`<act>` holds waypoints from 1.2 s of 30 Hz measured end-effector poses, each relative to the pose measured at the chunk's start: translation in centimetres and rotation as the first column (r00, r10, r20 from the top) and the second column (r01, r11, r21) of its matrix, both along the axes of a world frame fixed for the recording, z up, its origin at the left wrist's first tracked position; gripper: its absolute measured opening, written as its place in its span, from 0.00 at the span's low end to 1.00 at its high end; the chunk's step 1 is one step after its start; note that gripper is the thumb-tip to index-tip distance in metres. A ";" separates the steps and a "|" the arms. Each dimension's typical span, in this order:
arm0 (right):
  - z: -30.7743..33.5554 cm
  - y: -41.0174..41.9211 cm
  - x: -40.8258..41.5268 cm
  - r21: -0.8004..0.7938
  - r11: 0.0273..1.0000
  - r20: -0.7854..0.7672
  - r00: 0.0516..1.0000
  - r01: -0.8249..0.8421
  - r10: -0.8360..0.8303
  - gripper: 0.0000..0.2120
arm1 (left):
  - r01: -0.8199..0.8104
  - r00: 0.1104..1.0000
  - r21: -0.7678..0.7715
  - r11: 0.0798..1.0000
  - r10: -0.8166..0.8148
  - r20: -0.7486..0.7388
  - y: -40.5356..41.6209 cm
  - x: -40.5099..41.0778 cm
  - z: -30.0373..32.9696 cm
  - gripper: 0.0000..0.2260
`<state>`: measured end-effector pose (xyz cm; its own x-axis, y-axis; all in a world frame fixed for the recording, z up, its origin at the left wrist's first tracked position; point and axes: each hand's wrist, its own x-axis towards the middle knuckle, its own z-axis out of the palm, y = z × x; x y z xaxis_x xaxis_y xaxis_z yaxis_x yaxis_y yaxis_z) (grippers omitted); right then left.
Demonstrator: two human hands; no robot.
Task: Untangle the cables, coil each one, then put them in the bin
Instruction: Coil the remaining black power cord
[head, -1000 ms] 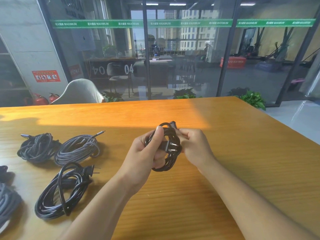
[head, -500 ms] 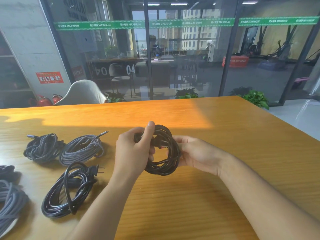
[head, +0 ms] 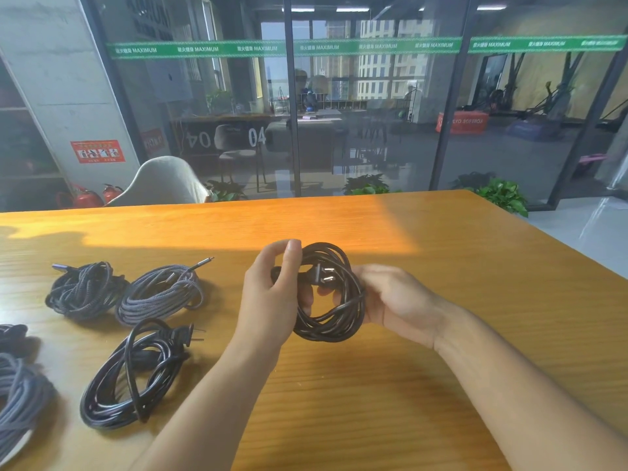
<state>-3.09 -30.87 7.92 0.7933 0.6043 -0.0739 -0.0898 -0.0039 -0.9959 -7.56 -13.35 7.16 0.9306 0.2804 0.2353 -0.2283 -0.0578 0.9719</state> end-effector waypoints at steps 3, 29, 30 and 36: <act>-0.1 0.2 0.0 0.059 0.994 -0.017 0.996 -0.091 0.092 0.23 | -0.041 0.999 -0.007 0.999 0.041 0.013 0.5 0.2 -0.1 0.13; -1.8 1.5 -0.4 0.196 0.968 0.083 0.982 0.153 -0.172 0.02 | 0.124 0.989 0.119 0.985 -0.132 0.061 -0.2 0.1 -0.8 0.13; -2.0 1.5 -0.2 0.137 0.966 0.198 0.950 0.219 -0.244 0.03 | 0.124 0.989 0.126 0.984 -0.133 0.062 -0.1 0.1 -0.9 0.09; -3.2 1.1 0.7 0.075 0.827 0.683 0.576 0.557 -0.450 0.30 | 0.095 0.984 0.324 0.941 -0.138 0.113 0.3 0.4 -1.6 0.22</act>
<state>-2.43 -29.76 4.76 0.8378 0.1181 0.5331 0.5420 -0.2991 -0.7854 -7.14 -13.07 5.57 0.9069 0.0624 0.4168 -0.3768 -0.3226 0.8683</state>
